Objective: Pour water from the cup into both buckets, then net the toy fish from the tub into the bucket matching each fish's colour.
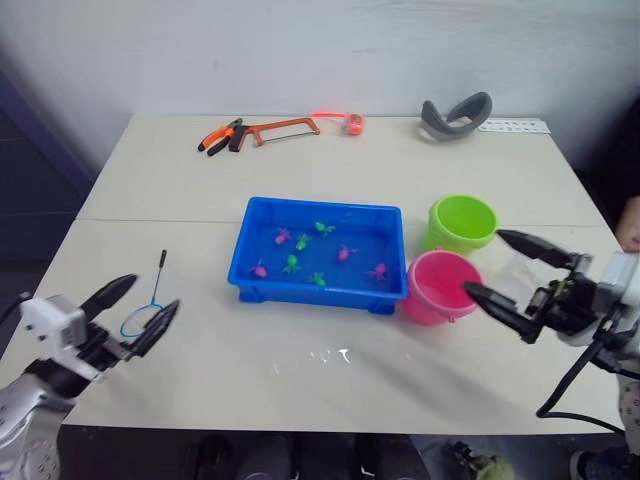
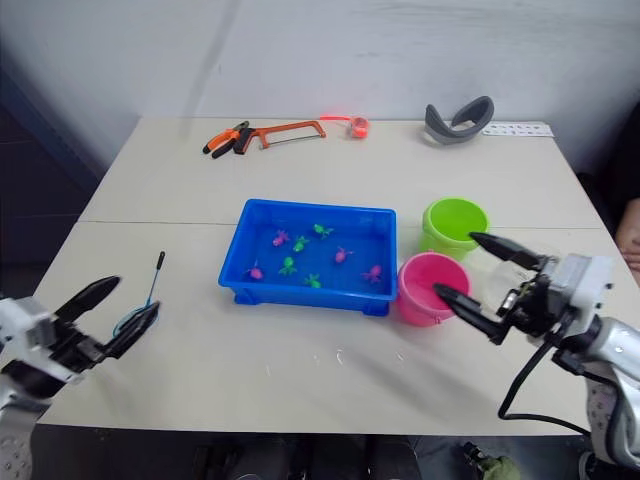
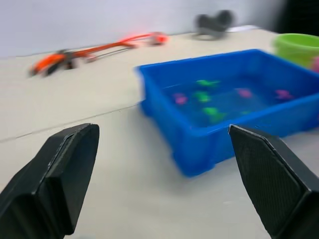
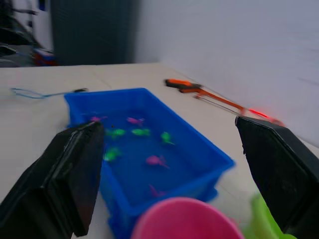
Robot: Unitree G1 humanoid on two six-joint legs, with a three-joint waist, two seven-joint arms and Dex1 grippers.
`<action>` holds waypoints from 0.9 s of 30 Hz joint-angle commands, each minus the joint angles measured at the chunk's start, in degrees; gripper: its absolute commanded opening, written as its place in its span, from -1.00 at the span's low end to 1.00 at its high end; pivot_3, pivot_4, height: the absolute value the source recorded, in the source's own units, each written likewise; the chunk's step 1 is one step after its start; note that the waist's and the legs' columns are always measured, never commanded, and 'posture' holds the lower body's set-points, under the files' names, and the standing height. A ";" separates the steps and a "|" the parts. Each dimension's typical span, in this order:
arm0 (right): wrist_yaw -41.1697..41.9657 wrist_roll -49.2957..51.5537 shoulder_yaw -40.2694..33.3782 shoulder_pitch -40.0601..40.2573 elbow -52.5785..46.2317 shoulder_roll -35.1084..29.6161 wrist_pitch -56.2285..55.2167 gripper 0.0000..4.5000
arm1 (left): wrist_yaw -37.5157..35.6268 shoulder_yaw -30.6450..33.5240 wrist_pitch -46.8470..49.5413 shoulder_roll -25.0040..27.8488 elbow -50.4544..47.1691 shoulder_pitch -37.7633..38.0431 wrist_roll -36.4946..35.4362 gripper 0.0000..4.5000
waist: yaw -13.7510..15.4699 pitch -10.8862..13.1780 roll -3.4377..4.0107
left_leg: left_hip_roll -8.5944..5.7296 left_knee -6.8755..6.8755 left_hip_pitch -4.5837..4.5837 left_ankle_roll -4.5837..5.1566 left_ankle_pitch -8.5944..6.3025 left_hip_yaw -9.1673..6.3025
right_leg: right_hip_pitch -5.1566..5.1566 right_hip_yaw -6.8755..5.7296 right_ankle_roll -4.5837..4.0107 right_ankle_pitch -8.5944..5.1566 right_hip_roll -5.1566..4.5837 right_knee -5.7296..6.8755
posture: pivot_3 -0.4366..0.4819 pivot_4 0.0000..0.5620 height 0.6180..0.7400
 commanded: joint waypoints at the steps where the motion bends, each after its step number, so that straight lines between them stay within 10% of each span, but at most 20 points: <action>1: 3.31 -1.34 4.54 -1.76 0.72 1.90 -3.20 0.98 | 4.71 8.46 -2.10 -3.61 4.21 5.82 -0.65 1.00 | -0.02 0.01 -0.08 | -0.04 0.00 0.01 0.03 -0.02 0.00 | 0.01 -0.02 0.00 0.00 -0.04 -0.02 | -0.05 -0.47 1.00; 13: 9.79 -2.79 9.81 -2.34 3.04 3.38 -6.66 0.98 | 12.19 10.29 -3.22 -10.31 2.04 14.20 -0.69 1.00 | 0.30 -0.04 -0.53 | -0.09 0.03 -0.03 -0.03 -0.39 -0.05 | 0.04 -0.09 0.01 0.01 -0.20 -0.16 | -0.05 -0.47 1.00; 27: 7.61 -3.57 12.76 -5.79 1.58 3.84 -5.58 0.98 | 31.96 -3.08 46.00 19.14 0.32 -15.16 -4.80 1.00 | -0.04 -0.04 -0.51 | -0.15 0.03 -0.01 -0.04 -0.13 -0.14 | 0.00 -0.10 -0.01 0.00 -0.16 0.34 | -0.05 -0.47 1.00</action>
